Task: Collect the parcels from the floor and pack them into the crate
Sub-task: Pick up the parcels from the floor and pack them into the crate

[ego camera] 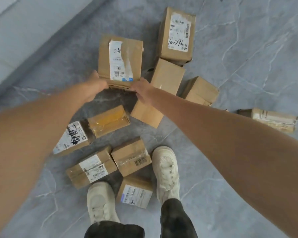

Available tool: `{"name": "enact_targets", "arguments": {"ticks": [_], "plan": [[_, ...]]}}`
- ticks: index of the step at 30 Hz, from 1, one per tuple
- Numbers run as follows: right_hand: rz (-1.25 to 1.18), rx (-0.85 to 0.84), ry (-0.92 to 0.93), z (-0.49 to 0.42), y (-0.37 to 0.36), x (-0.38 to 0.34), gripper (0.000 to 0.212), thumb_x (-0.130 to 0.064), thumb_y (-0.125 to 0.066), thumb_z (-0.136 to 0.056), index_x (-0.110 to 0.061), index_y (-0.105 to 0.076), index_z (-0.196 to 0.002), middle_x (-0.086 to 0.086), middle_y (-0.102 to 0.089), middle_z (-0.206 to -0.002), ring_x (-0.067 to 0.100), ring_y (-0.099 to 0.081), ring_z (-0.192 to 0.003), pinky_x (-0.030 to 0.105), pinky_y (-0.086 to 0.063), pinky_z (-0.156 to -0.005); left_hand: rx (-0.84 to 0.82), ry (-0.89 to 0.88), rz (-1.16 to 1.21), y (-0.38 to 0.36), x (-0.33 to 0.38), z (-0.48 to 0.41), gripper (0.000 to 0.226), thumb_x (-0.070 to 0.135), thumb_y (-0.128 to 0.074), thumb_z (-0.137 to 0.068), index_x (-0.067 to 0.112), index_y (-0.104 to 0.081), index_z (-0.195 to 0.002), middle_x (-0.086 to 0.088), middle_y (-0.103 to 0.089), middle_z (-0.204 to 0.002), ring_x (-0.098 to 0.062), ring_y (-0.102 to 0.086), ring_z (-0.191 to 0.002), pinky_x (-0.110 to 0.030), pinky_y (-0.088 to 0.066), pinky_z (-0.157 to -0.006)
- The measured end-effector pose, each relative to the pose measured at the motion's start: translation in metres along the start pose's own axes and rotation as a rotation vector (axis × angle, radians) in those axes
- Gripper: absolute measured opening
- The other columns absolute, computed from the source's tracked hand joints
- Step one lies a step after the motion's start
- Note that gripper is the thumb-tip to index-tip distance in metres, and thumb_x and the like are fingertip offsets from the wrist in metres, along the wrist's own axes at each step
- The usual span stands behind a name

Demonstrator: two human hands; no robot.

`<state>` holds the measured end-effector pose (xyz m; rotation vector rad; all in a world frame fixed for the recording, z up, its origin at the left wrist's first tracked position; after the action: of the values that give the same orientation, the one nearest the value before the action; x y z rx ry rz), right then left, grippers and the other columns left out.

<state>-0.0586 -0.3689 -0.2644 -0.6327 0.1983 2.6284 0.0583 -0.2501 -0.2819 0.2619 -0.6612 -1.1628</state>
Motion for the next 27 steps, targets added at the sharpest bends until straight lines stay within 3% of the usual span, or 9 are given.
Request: {"name": "enact_targets", "arguments": {"ticks": [4,7,9,11,13,15,17,22,27], "plan": [[-0.103,0.058,0.09,0.054,0.019,-0.014,0.047,-0.001,-0.045,-0.093,-0.006,-0.037,-0.139,0.016,-0.055,-0.128,0.029,-0.054,-0.118,0.039,-0.047,-0.098,0.007,-0.018,0.213,0.019,0.001,0.053,0.034,0.014,-0.06,-0.088,0.008,-0.041,-0.116,-0.01,-0.056,-0.116,-0.021,-0.052,-0.108,-0.035,-0.044,-0.089],[-0.156,0.171,0.17,0.122,0.036,-0.038,0.044,-0.003,-0.051,-0.092,-0.008,-0.041,-0.134,0.009,-0.055,-0.111,0.028,-0.058,-0.106,0.035,-0.052,-0.083,-0.045,0.021,0.39,0.046,0.022,0.111,0.033,0.027,-0.06,-0.088,0.012,-0.039,-0.108,-0.012,-0.057,-0.111,-0.026,-0.055,-0.108,-0.047,-0.048,-0.09],[-0.23,0.229,0.203,0.169,0.043,-0.056,0.035,-0.009,-0.057,-0.091,-0.012,-0.045,-0.124,0.007,-0.054,-0.105,0.03,-0.06,-0.103,0.042,-0.054,-0.087,-0.075,-0.001,0.475,0.069,0.045,0.153,0.027,0.026,-0.06,-0.087,0.011,-0.042,-0.099,-0.014,-0.06,-0.102,-0.027,-0.06,-0.1,-0.047,-0.054,-0.078],[-0.285,0.279,0.248,0.215,0.05,-0.078,0.029,-0.01,-0.06,-0.09,-0.012,-0.047,-0.116,0.009,-0.055,-0.107,0.03,-0.062,-0.101,0.046,-0.056,-0.084,-0.094,-0.054,0.52,0.096,0.069,0.193,0.03,0.024,-0.062,-0.086,0.007,-0.043,-0.103,-0.013,-0.061,-0.1,-0.024,-0.062,-0.092,-0.039,-0.054,-0.063],[-0.342,0.293,0.306,0.259,0.055,-0.102,0.029,-0.011,-0.062,-0.089,-0.013,-0.049,-0.115,0.007,-0.055,-0.104,0.019,-0.064,-0.091,0.031,-0.059,-0.066,-0.077,-0.131,0.568,0.129,0.095,0.231,0.037,0.022,-0.065,-0.084,0.009,-0.039,-0.107,-0.008,-0.058,-0.099,-0.017,-0.061,-0.088,-0.034,-0.051,-0.058],[-0.393,0.293,0.385,0.305,0.057,-0.128,0.025,-0.01,-0.062,-0.089,-0.015,-0.052,-0.11,0.004,-0.057,-0.099,0.011,-0.065,-0.083,0.017,-0.053,-0.054,-0.059,-0.211,0.628,0.165,0.119,0.27,0.041,0.023,-0.067,-0.082,0.015,-0.036,-0.108,-0.001,-0.054,-0.1,-0.013,-0.058,-0.088,-0.034,-0.051,-0.062],[-0.415,0.307,0.471,0.353,0.057,-0.15,0.021,-0.008,-0.061,-0.089,-0.019,-0.053,-0.104,0.003,-0.059,-0.097,0.011,-0.066,-0.084,0.017,-0.053,-0.059,-0.072,-0.289,0.651,0.197,0.139,0.311,0.048,0.025,-0.068,-0.082,0.019,-0.035,-0.117,0.004,-0.052,-0.103,-0.011,-0.057,-0.092,-0.037,-0.051,-0.071],[-0.398,0.362,0.63,0.489,0.05,-0.184,0.024,-0.008,-0.061,-0.088,-0.022,-0.051,-0.105,0.012,-0.063,-0.113,0.031,-0.06,-0.109,0.048,-0.052,-0.092,-0.124,-0.48,0.614,0.255,0.167,0.429,0.053,0.031,-0.069,-0.081,0.033,-0.036,-0.123,0.009,-0.051,-0.113,-0.019,-0.057,-0.108,-0.045,-0.051,-0.089],[-0.442,0.334,0.7,0.628,0.037,-0.183,0.03,-0.002,-0.059,-0.088,-0.014,-0.05,-0.114,0.015,-0.062,-0.118,0.031,-0.057,-0.115,0.051,-0.047,-0.098,-0.222,-0.6,0.642,0.306,0.166,0.568,0.066,0.041,-0.075,-0.064,0.039,-0.036,-0.116,0.014,-0.05,-0.12,-0.016,-0.056,-0.111,-0.047,-0.051,-0.092]]}}
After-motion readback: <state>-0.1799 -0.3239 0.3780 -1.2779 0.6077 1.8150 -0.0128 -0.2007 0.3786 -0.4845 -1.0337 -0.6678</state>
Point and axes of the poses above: each hand's wrist, its own z-axis away from the middle knuckle, its own y-axis out of the back of the hand, x = y × z, the point moved 6 cm from there along -z, towards the middle knuckle
